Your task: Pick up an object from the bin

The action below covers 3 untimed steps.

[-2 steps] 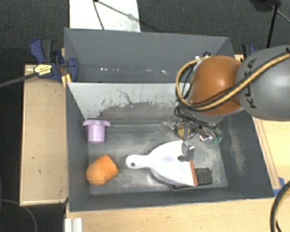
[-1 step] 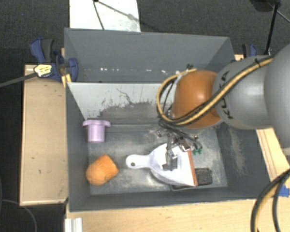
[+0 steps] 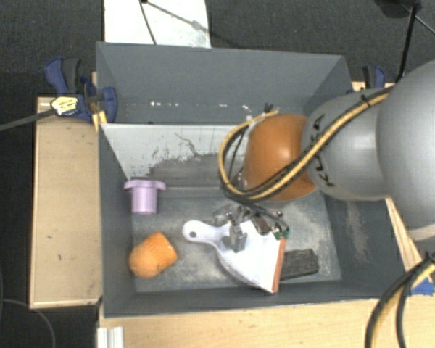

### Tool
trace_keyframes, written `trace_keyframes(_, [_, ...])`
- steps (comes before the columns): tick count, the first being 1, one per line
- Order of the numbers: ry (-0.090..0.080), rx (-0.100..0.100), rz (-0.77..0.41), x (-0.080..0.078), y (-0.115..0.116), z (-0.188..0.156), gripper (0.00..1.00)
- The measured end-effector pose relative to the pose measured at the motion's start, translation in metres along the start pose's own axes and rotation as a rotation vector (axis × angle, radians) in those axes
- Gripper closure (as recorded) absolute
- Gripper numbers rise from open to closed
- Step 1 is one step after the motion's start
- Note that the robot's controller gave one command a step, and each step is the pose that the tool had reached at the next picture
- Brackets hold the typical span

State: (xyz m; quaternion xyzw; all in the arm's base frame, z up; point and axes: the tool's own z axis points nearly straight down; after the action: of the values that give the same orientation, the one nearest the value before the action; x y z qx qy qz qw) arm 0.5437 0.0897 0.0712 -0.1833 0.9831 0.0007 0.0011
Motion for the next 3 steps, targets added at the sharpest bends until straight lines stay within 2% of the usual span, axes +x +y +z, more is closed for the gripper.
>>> trace_keyframes(2, [0.003,0.0,-0.001,0.001,0.0,-0.004,1.0])
trace_keyframes(3, [0.01,-0.001,-0.001,0.003,0.0,-0.025,1.0])
